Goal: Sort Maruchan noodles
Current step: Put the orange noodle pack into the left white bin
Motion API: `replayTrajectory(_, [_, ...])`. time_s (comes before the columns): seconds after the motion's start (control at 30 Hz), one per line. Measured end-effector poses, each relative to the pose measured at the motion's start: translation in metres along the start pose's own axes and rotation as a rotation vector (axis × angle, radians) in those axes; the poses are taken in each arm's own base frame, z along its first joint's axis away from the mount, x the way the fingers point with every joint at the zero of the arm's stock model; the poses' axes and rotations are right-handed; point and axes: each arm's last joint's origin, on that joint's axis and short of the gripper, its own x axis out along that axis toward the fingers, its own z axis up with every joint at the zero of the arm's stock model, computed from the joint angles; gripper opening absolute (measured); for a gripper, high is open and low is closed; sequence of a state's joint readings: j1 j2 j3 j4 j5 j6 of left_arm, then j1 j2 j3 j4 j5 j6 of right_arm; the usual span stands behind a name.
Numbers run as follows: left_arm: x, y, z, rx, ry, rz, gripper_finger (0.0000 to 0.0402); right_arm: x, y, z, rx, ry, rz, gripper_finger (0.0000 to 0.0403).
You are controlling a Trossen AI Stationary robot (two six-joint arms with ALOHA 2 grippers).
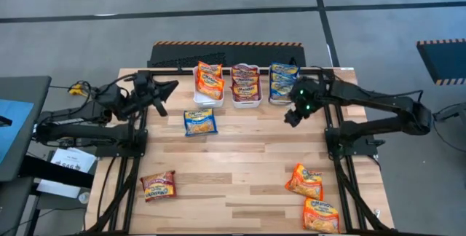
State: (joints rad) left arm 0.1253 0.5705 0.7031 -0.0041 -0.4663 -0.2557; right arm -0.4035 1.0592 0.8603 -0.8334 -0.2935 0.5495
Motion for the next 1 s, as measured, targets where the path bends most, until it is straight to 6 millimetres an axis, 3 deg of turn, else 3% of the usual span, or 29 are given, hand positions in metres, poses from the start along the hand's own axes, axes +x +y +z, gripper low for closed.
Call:
replayTrajectory(0.3, [-0.001,-0.006,-0.002,-0.020,0.071,-0.225,0.0000,0.014,0.027,-0.036,0.111,0.181,-0.001,0.0185])
replayTrajectory(0.57, [-0.007,-0.016,-0.013,-0.087,0.255,-0.493,0.0000,0.015,0.049,-0.078,0.252,0.326,-0.105,0.0185])
replayTrajectory(1.0, [-0.008,-0.024,-0.028,-0.058,0.395,-0.538,0.0000,0.015,0.079,-0.156,0.283,0.464,-0.238,0.0193])
